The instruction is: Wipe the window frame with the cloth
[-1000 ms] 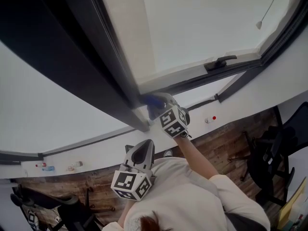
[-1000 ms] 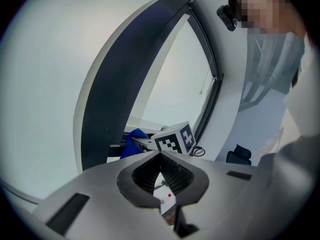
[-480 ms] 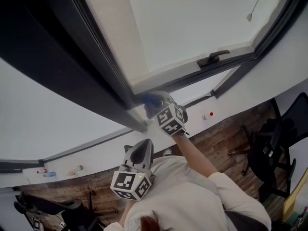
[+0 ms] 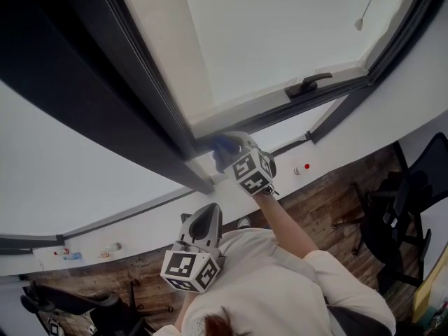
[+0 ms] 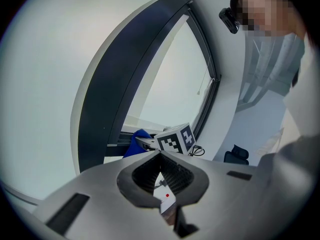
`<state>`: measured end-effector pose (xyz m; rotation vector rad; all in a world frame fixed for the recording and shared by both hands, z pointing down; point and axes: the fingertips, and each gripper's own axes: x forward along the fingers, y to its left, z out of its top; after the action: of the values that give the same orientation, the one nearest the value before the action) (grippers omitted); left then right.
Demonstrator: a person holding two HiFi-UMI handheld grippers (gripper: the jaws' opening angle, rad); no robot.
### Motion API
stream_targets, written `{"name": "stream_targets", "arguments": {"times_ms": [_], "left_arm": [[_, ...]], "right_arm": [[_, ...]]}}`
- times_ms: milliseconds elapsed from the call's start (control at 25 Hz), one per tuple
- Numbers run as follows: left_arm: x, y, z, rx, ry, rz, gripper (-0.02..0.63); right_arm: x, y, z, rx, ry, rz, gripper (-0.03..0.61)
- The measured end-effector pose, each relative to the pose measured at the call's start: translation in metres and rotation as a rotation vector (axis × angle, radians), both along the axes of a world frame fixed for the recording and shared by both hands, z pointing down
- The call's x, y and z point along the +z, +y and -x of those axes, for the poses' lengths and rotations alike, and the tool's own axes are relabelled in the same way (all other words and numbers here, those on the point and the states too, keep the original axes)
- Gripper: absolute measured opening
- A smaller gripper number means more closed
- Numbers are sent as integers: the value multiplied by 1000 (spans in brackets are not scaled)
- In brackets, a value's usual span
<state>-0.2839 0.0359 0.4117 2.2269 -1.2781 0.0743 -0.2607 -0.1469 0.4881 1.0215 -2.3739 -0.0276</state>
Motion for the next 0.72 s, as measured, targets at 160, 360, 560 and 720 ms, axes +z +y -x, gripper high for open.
{"name": "stream_targets", "arguments": {"times_ms": [160, 360, 560, 720], "left_arm": [[1, 1, -1, 10, 2, 7, 5], [5, 0, -10, 41, 5, 24, 5], [6, -2, -23, 82, 0, 26, 6], [4, -2, -30, 95, -3, 22, 5]], "right_arm": [[-1, -2, -2, 5, -1, -5, 48], [-1, -5, -10, 17, -6, -2, 48], [-2, -9, -21, 38, -14, -4, 48], [-2, -11, -33, 57, -17, -3, 48]]}}
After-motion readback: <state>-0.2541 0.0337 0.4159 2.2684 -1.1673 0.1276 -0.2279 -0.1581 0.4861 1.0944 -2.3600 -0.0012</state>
